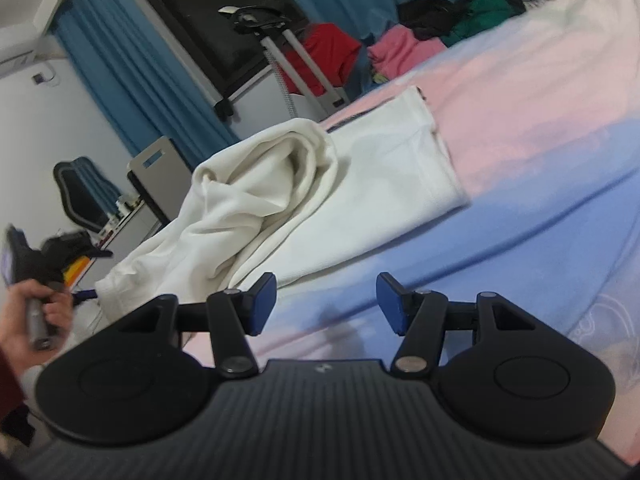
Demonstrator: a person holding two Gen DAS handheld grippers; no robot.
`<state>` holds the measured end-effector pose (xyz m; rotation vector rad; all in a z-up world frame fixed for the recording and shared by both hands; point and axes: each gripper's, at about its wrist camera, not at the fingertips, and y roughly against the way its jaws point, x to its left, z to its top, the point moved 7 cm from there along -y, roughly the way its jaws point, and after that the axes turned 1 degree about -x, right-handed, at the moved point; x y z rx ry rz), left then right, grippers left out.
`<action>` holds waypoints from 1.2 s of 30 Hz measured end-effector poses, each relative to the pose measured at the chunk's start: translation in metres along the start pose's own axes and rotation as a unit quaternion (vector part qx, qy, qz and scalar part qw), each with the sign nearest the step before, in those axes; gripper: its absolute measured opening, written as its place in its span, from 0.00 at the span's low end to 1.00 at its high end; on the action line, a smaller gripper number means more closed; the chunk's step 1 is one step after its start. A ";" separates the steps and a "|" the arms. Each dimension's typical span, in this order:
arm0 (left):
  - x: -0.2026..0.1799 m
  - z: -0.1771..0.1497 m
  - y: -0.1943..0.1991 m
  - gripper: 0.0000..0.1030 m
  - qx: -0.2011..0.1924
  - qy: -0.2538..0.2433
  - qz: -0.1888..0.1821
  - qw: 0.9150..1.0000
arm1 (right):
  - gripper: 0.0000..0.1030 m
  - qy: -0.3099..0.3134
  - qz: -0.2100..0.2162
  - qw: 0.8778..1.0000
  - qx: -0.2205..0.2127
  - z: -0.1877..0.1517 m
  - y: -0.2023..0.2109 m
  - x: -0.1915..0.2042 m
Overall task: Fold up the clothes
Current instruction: 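Lift the cuff with the left gripper and pull the pants leg out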
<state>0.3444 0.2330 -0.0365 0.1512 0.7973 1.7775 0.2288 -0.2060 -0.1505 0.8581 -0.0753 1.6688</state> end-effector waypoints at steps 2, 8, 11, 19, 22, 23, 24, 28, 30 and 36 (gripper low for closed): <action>-0.005 -0.034 0.039 0.86 -0.002 0.013 -0.028 1.000 | 0.57 0.010 0.006 1.000 -0.004 0.001 0.005 0.006; -0.019 -0.140 0.144 0.93 0.005 0.065 -0.104 0.992 | 0.57 0.003 0.024 1.000 -0.008 0.003 0.032 0.011; -0.025 -0.185 0.165 0.93 0.043 0.075 -0.110 0.990 | 0.57 -0.003 0.032 0.999 -0.010 0.004 0.048 0.010; -0.051 -0.212 0.185 0.93 0.025 -0.021 -0.122 0.992 | 0.58 -0.080 0.053 0.995 0.004 0.004 0.057 0.010; -0.042 -0.208 0.174 0.93 0.041 0.004 -0.134 0.990 | 0.58 -0.129 0.044 0.990 0.030 0.008 0.037 0.004; -0.033 -0.201 0.164 0.94 0.045 0.016 -0.122 0.991 | 0.58 -0.150 0.042 0.987 0.042 0.009 0.026 0.001; -0.023 -0.190 0.147 0.94 0.048 0.032 -0.112 0.992 | 0.58 -0.168 0.038 0.984 0.049 0.011 0.014 -0.002; 0.013 -0.187 0.118 0.94 0.090 0.131 -0.125 0.979 | 0.58 -0.232 0.021 0.971 0.053 0.019 -0.034 -0.017; 0.023 -0.193 0.107 0.94 0.111 0.174 -0.134 0.969 | 0.57 -0.259 0.004 0.964 0.062 0.016 -0.063 -0.028; 0.011 -0.207 0.094 0.95 0.119 0.186 -0.148 0.964 | 0.55 -0.264 -0.047 0.963 0.007 0.021 -0.104 -0.039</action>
